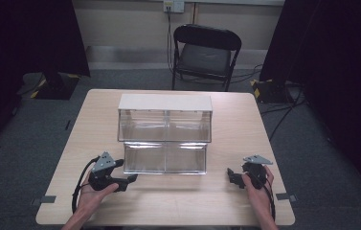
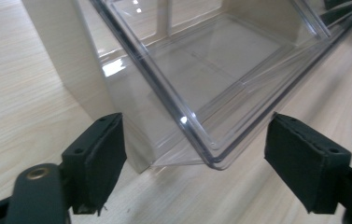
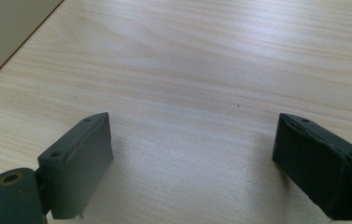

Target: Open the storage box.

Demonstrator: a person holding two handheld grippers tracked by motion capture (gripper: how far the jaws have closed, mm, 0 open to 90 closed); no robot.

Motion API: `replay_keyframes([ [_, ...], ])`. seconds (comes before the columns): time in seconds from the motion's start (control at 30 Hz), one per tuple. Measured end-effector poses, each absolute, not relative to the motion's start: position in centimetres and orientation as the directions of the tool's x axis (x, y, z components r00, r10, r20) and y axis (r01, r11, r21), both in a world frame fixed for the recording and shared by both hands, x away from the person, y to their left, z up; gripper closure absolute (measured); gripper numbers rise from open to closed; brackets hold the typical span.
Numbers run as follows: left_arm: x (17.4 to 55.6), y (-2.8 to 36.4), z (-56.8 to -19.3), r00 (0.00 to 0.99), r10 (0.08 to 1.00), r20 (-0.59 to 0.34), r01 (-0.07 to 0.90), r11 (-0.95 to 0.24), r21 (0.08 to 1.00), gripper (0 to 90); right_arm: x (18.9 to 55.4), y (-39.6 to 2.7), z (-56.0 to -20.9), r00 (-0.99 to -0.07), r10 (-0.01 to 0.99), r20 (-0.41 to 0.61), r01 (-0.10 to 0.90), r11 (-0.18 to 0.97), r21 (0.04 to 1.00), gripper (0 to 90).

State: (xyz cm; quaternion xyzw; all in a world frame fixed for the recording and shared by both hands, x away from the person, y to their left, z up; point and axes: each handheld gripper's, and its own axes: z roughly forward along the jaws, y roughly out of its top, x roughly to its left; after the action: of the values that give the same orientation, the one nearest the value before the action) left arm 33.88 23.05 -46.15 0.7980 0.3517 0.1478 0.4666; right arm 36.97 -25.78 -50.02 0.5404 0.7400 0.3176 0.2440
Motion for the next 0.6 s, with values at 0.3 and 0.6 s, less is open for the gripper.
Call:
replay_keyframes([
  [0.3,33.78,23.11,-46.01,0.706,0.702,-0.09,0.421,-0.315,0.85,17.3,36.97,-25.78,-50.02,-0.297,0.955,-0.018,0.645,0.214,0.734,11.2],
  [0.6,33.71,23.22,-45.72,0.713,0.693,-0.106,0.419,-0.3,0.857,16.7,36.96,-25.78,-50.02,-0.296,0.955,-0.018,0.645,0.213,0.733,11.1],
])
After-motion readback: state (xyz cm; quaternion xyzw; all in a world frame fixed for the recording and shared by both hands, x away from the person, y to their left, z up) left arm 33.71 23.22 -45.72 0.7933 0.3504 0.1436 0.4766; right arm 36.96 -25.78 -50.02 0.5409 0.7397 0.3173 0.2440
